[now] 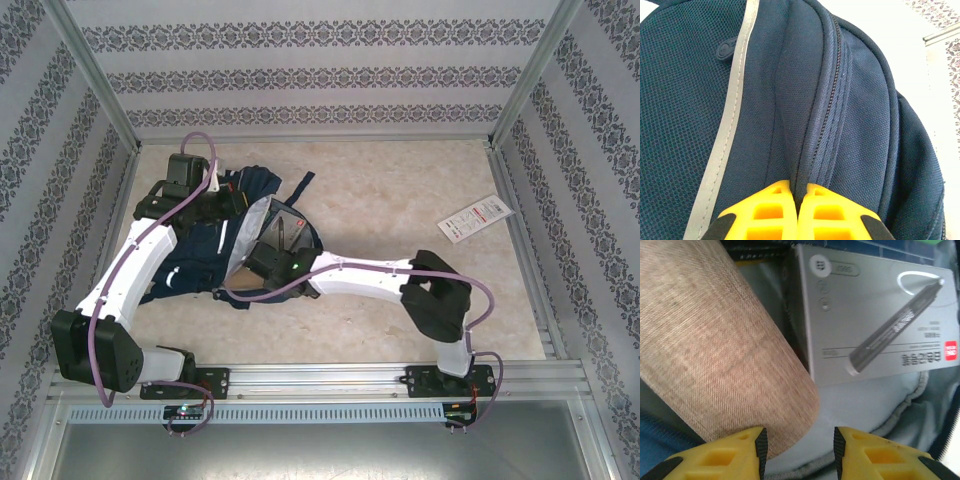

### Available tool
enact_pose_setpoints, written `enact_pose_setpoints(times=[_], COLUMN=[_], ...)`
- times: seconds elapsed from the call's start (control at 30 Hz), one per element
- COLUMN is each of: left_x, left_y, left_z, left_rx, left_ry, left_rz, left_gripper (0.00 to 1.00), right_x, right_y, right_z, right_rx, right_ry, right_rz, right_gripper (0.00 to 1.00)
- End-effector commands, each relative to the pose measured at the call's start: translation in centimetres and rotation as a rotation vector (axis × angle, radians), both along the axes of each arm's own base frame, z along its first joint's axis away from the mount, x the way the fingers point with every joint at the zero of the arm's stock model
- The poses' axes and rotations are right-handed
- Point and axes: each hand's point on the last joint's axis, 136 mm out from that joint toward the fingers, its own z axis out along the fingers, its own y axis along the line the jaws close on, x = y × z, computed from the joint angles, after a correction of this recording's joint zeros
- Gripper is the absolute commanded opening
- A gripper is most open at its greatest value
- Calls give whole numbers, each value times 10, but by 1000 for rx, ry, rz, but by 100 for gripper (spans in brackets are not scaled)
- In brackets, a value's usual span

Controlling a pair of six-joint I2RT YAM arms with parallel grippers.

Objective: Pack the student bag

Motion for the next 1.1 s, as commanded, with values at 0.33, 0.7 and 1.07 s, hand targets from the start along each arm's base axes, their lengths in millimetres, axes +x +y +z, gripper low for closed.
enact_pose_setpoints(times=[0.33,0.7,1.07], left_x=[12,20,16], left_y=[-2,-9,-10], left_z=[28,28,15], left_rx=[-24,-49,-7], left_ry=[-105,-111,-79], left_rz=[-9,-33,-54], left_gripper=[0,0,0], right_x=[16,45,84], right_y=[-10,-141,-366], right_z=[35,86,49], right_rx=[109,301,580], right_ry=[-45,-112,-26], right_rz=[-114,-533,-1324], right_gripper=[48,66,57])
